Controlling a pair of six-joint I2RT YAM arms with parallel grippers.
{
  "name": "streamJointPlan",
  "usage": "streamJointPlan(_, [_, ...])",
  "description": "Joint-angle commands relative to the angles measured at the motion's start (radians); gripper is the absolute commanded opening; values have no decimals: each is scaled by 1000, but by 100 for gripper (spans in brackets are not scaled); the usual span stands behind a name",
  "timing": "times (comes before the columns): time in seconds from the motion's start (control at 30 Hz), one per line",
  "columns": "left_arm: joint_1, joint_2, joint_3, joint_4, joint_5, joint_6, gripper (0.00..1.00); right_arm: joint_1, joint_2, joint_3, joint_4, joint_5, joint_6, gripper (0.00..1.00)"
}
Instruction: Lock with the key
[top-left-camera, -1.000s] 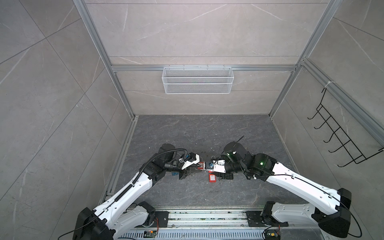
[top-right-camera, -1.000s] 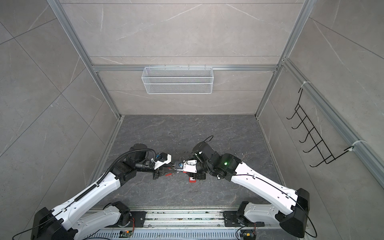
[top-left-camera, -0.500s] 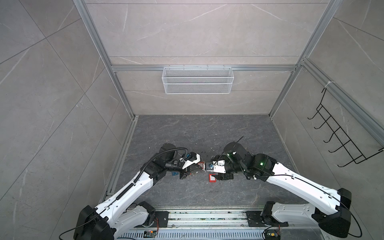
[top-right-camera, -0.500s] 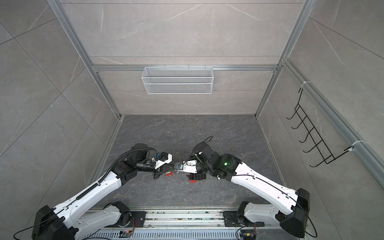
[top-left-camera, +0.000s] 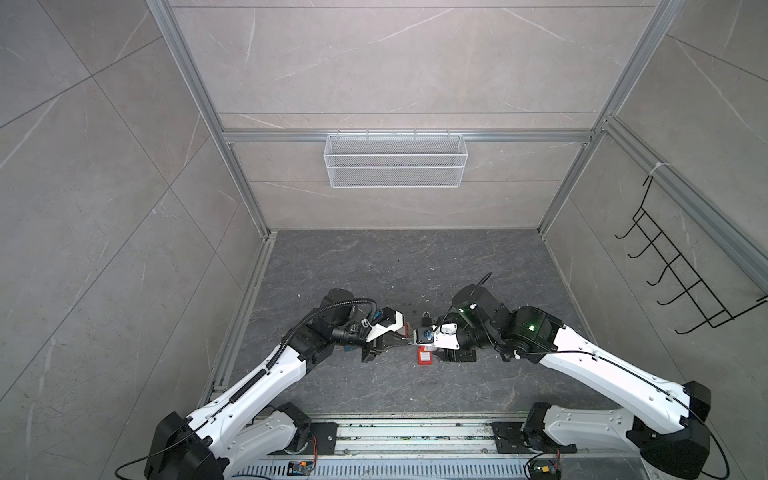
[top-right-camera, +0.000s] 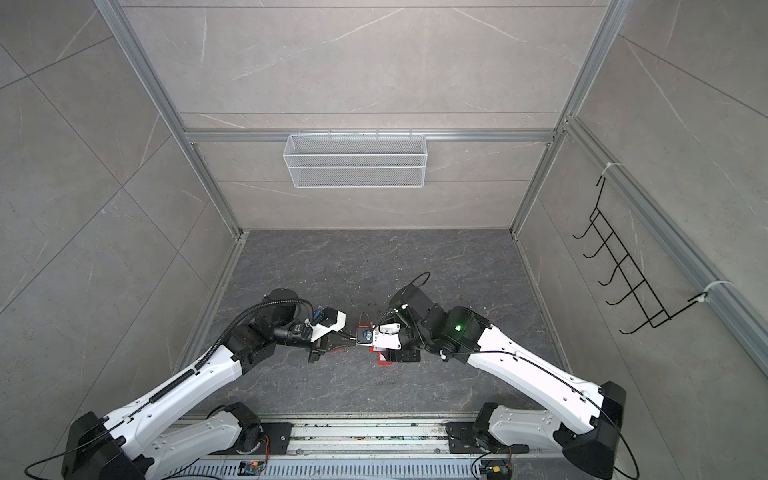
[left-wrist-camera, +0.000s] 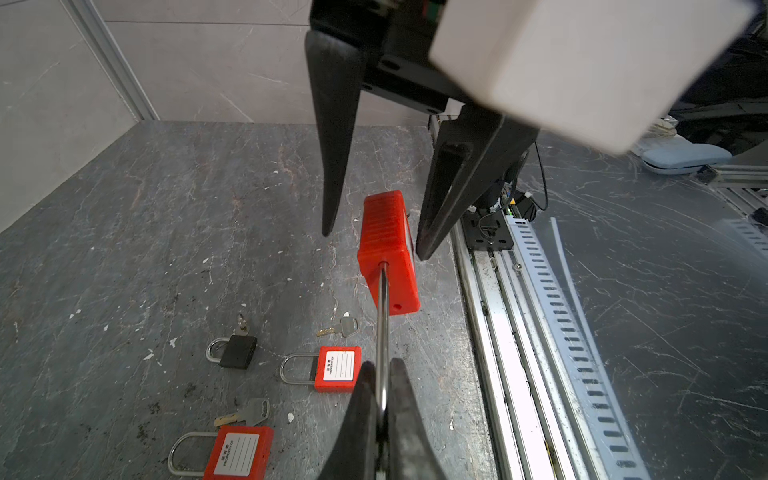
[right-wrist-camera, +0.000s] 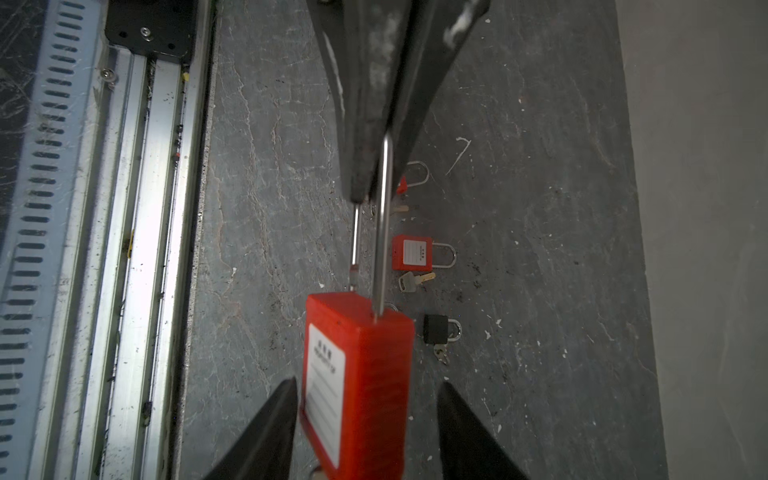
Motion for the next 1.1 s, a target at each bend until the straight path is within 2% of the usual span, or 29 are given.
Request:
streamJointPlan(0.0, [-14,-30,-3,50,19,23,0,-5,17,47,-69,-52,7,47])
streamJointPlan(0.17, [-32,-41,-10,50,11,28,0,-5,27,65,-84,-87,12,39])
streamJointPlan(0.4, [-51,-53,-16,50,-6,34,0,-7,55,102,-125,-135,15,21])
streamJointPlan(0.53, [-62,-65,-20,53,-16,30,0,-10,78,125,-166,-147,11,20])
streamJointPlan(0.7, [-88,-64,-35,81,-29,13,0,-13,66,123,-98,-217,35,19])
streamJointPlan(0.83, [-135,-68,-57,107,-88,23,0,-20,80,147,-95,-294,36,16])
streamJointPlan(0.97, [-183,-73,-74,144,-143,36,0,-23,101,161,-102,-316,17,16])
streamJointPlan(1.07, [-206,-71,-90,184,-181,37,0,-40,88,147,-44,-363,30,16])
